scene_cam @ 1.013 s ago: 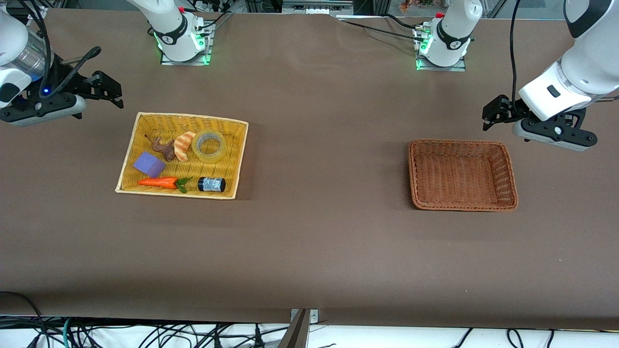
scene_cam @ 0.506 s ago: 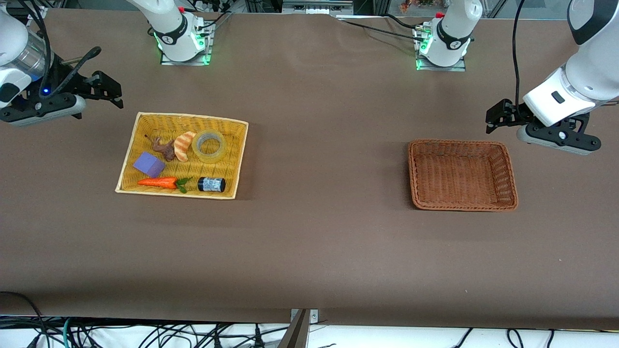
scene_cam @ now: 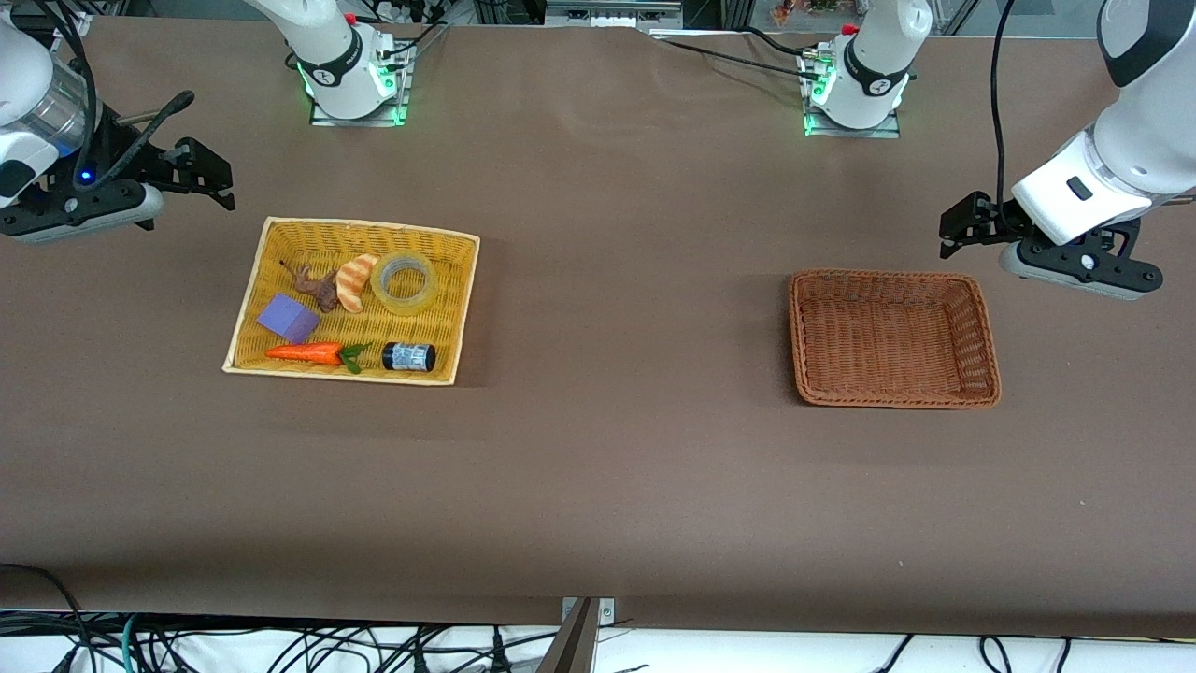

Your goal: Transfer tape with both arms

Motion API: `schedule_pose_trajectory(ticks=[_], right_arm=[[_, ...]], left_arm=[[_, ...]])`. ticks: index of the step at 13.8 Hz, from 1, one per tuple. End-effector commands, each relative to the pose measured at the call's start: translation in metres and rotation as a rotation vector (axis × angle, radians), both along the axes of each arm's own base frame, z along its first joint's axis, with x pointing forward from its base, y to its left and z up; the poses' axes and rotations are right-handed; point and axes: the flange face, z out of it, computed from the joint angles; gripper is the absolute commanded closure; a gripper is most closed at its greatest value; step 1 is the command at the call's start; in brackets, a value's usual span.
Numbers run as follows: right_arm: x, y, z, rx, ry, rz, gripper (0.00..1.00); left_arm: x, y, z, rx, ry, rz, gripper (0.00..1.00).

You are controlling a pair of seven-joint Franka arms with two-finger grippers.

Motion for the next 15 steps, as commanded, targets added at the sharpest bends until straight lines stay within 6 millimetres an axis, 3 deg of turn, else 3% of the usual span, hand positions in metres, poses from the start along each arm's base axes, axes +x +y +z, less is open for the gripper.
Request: schedule_pose_trajectory(ticks=[1,3,15], right_arm=[[0.002,-0.005,0.009,-0.013,-0.004,-0.004,0.0],[0.004,-0.014,0.011,-0.016,-0.011,-0.018,0.0],[0.005,-0.016,0.019,-0.013,-0.025,-0.023,0.0]], left_arm=[[0.003,0.001,0.005,0.01,0.001,-0.006,0.0],[0.003,0.001,0.005,0.011,0.001,-0.004,0.0],[0.003,0.001,0.005,0.01,0.001,-0.006,0.0]])
